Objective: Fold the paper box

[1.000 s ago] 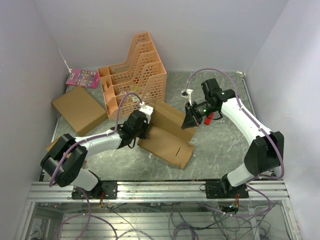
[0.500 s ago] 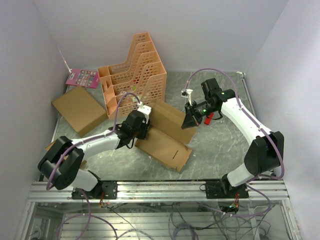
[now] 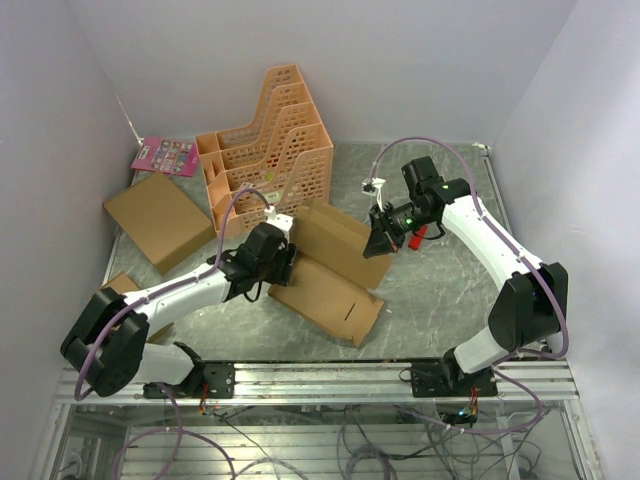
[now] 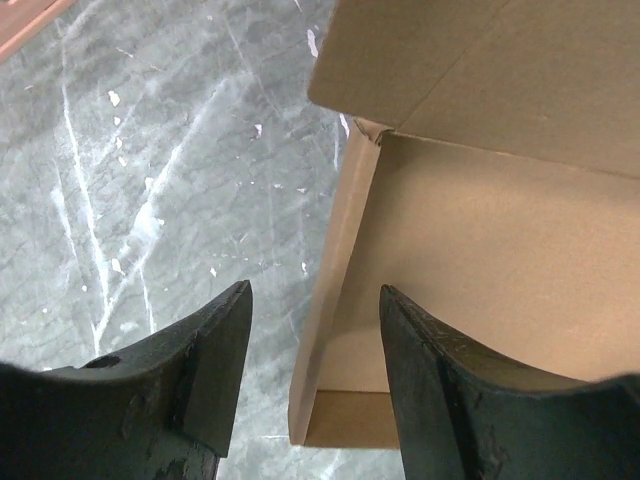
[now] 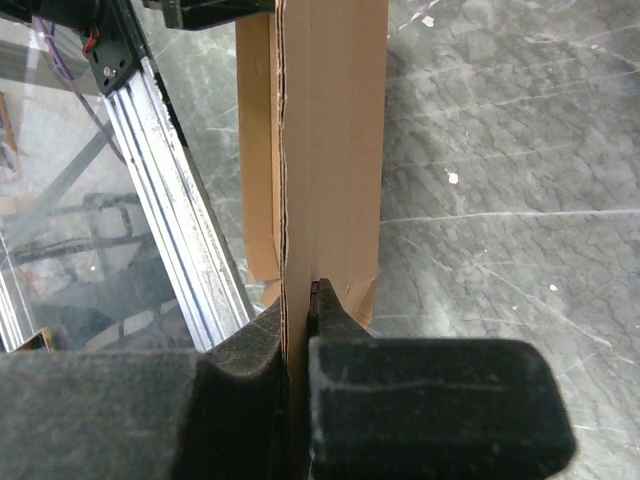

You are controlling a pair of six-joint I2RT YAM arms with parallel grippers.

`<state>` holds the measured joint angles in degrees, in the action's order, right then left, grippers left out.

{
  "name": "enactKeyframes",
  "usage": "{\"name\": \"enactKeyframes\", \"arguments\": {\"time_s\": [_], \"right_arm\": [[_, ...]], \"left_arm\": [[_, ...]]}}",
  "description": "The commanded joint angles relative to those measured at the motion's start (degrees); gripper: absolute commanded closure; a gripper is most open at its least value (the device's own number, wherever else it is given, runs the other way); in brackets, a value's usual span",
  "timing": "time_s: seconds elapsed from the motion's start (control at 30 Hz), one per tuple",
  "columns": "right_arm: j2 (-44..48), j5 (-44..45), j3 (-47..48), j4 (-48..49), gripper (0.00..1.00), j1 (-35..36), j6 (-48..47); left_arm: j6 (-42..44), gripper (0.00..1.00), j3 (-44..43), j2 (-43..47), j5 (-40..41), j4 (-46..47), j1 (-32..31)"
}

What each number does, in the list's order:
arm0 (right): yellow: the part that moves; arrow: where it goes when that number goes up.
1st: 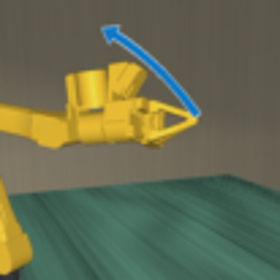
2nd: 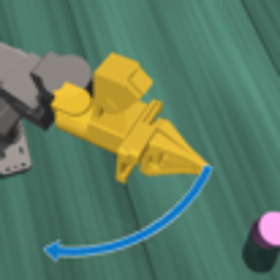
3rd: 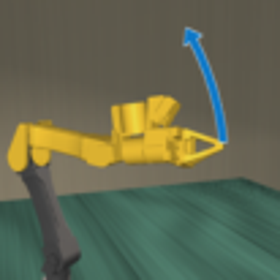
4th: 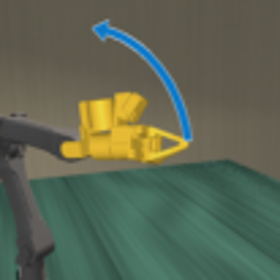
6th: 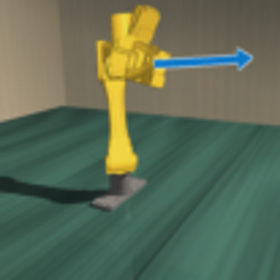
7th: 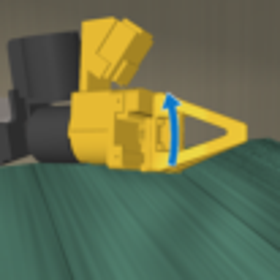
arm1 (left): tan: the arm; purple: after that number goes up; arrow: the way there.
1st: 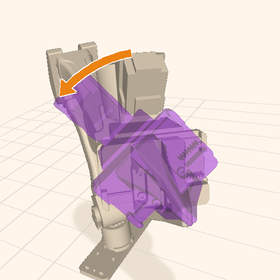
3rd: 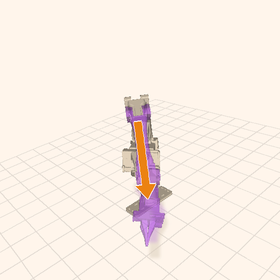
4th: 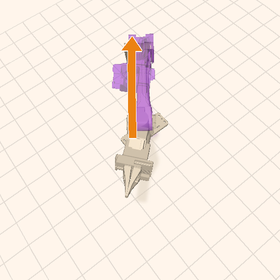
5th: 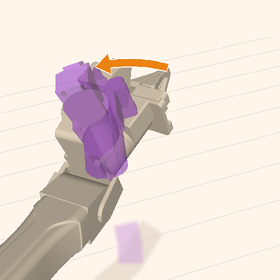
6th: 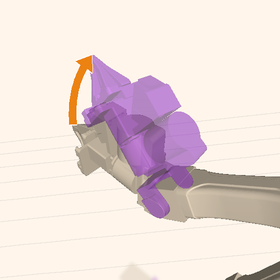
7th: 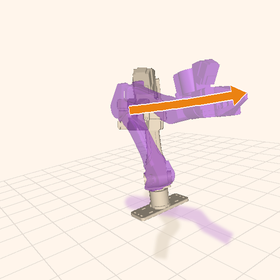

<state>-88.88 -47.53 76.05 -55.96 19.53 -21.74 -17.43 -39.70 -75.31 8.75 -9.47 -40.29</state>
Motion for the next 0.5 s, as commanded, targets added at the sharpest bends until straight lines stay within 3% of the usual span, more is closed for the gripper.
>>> {"name": "enactKeyframes", "arguments": {"time_s": [0.0, 0.23, 0.47], "right_arm": [[0.2, 0.34, 0.9, 0.59, 1.0, 0.16, -0.53], [0.07, -0.02, 1.53, 0.26, 1.0, 0.18, -0.51], [-0.06, -0.19, 1.56, -0.02, 1.0, 0.2, -0.72]], "left_arm": [[-2.27, 0.36, -1.19, 2.76, 0.89, -3.58, -0.12], [-2.0, 0.41, -1.58, 1.0, 2.14, -3.4, -0.26], [-1.23, 0.56, -3.45, -3.41, 3.54, -3.29, -0.56]]}}
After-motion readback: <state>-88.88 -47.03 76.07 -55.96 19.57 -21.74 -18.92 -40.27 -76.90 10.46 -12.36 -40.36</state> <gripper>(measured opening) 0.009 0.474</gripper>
